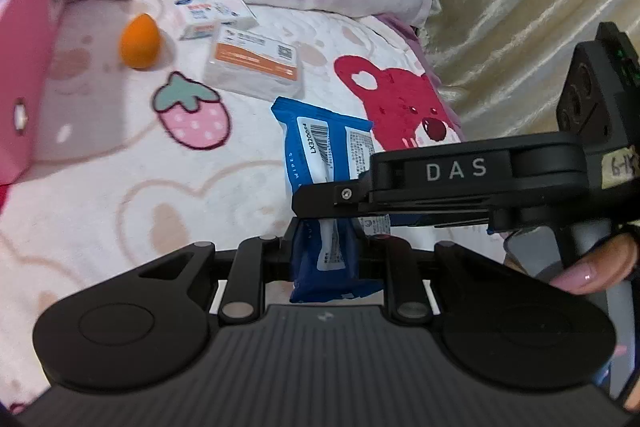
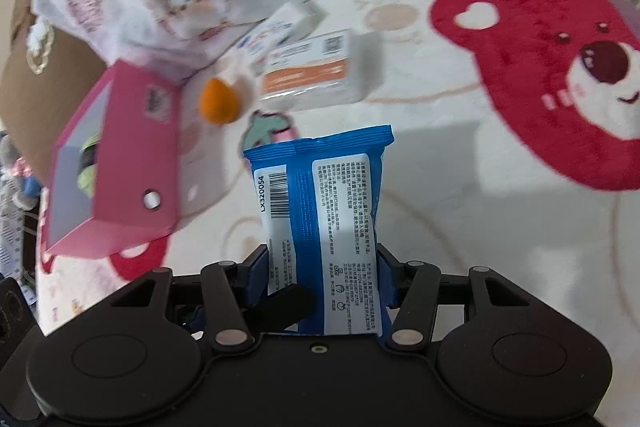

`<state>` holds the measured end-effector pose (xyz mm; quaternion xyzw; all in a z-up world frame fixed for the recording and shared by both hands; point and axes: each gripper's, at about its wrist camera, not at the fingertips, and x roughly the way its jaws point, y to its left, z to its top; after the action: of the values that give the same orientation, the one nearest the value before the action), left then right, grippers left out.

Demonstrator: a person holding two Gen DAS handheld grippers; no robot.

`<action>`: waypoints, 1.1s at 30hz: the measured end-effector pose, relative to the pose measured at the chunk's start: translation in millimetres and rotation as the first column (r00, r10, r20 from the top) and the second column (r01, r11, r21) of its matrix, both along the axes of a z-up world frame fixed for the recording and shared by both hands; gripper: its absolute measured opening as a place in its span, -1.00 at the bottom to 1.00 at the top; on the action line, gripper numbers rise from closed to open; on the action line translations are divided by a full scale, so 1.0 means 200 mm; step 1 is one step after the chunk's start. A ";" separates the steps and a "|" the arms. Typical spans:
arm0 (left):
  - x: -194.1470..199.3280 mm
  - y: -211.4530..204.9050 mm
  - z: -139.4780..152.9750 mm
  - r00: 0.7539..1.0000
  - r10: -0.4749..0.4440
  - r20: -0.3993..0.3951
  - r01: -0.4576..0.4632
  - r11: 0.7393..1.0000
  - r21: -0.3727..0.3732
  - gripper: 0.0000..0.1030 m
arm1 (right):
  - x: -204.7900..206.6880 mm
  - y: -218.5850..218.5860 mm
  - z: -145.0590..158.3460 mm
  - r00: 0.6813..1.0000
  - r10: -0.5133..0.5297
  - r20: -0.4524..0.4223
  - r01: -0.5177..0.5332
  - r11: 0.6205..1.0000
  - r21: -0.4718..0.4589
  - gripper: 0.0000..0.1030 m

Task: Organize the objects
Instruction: 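Carry the blue packet with the right gripper toward the pink box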

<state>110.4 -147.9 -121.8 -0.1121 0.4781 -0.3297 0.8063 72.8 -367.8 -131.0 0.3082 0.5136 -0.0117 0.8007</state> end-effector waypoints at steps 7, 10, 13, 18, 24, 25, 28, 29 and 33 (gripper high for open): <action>-0.09 0.15 0.11 1.000 0.022 0.009 -0.023 0.999 0.040 -0.63 | -0.05 0.13 0.06 0.997 0.059 0.056 -0.062 0.996 0.057 0.14; -0.13 0.21 0.15 1.000 0.029 0.009 -0.029 0.998 0.052 -0.63 | -0.08 0.18 0.09 0.995 0.075 0.065 -0.080 0.994 0.075 0.14; -0.16 0.26 0.18 0.999 0.034 -0.011 -0.034 0.998 0.059 -0.63 | -0.10 0.24 0.11 0.993 0.100 0.057 -0.105 0.991 0.082 0.14; -0.22 0.38 0.25 0.997 0.049 -0.051 -0.048 0.998 0.033 -0.63 | -0.14 0.34 0.19 0.988 0.144 0.055 -0.149 0.985 0.088 0.14; -0.33 0.50 0.37 0.998 0.057 -0.016 -0.056 0.997 0.051 -0.61 | -0.18 0.49 0.32 0.977 0.203 0.069 -0.208 0.976 0.065 0.14; -0.35 0.52 0.39 0.998 0.062 -0.008 -0.062 0.997 0.047 -0.61 | -0.18 0.51 0.34 0.975 0.209 0.072 -0.214 0.975 0.059 0.14; -0.39 0.57 0.44 0.997 0.074 0.008 -0.075 0.996 0.054 -0.61 | -0.19 0.57 0.39 0.972 0.225 0.072 -0.229 0.972 0.053 0.14; -0.40 0.58 0.45 0.997 0.075 0.014 -0.076 0.995 0.057 -0.61 | -0.20 0.59 0.41 0.969 0.234 0.076 -0.238 0.970 0.045 0.14; -0.45 0.64 0.50 0.996 0.087 0.022 -0.089 0.994 0.063 -0.61 | -0.22 0.69 0.48 0.953 0.285 0.099 -0.285 0.958 -0.016 0.14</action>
<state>20.8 -19.7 -21.0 -0.1041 0.4753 -0.2795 0.8278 29.4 -229.4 -35.1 0.2308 0.5117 0.1190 0.8190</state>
